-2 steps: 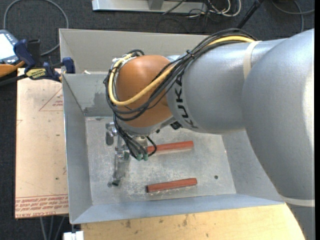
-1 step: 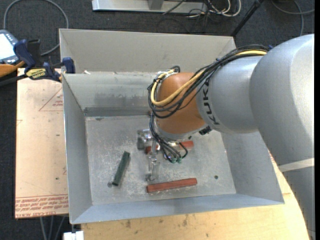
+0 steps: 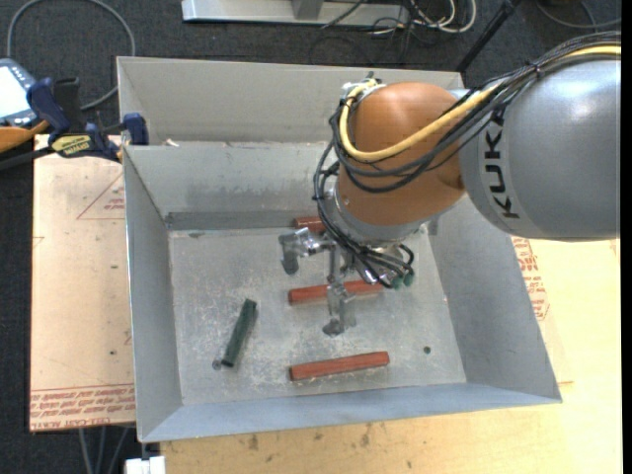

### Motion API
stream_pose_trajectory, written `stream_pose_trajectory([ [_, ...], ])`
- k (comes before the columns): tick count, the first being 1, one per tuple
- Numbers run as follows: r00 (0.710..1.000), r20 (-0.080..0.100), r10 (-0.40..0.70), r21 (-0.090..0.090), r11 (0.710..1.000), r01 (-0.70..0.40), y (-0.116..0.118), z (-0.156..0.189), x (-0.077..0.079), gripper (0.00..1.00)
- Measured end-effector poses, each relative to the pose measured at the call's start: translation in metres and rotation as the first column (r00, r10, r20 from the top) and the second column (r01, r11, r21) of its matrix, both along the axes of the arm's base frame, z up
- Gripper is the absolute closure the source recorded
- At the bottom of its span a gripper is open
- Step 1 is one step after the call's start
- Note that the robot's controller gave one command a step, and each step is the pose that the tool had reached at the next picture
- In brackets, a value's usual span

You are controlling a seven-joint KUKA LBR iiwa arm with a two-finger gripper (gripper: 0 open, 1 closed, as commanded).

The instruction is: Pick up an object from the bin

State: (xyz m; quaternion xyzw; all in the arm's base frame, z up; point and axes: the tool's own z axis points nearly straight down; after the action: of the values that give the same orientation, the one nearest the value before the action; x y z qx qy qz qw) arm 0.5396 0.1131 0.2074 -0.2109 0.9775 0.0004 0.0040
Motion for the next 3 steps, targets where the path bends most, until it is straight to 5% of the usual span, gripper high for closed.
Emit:
stream_pose_trajectory([
  [1,1.000,-0.008,-0.012,0.000,1.000,0.012,-0.006,-0.134,0.070,0.00],
  [2,0.964,0.002,0.265,-0.002,0.964,-0.265,0.002,-0.047,0.077,0.00],
  [3,0.974,-0.014,0.225,0.001,0.974,-0.225,0.004,-0.142,0.056,0.00],
])
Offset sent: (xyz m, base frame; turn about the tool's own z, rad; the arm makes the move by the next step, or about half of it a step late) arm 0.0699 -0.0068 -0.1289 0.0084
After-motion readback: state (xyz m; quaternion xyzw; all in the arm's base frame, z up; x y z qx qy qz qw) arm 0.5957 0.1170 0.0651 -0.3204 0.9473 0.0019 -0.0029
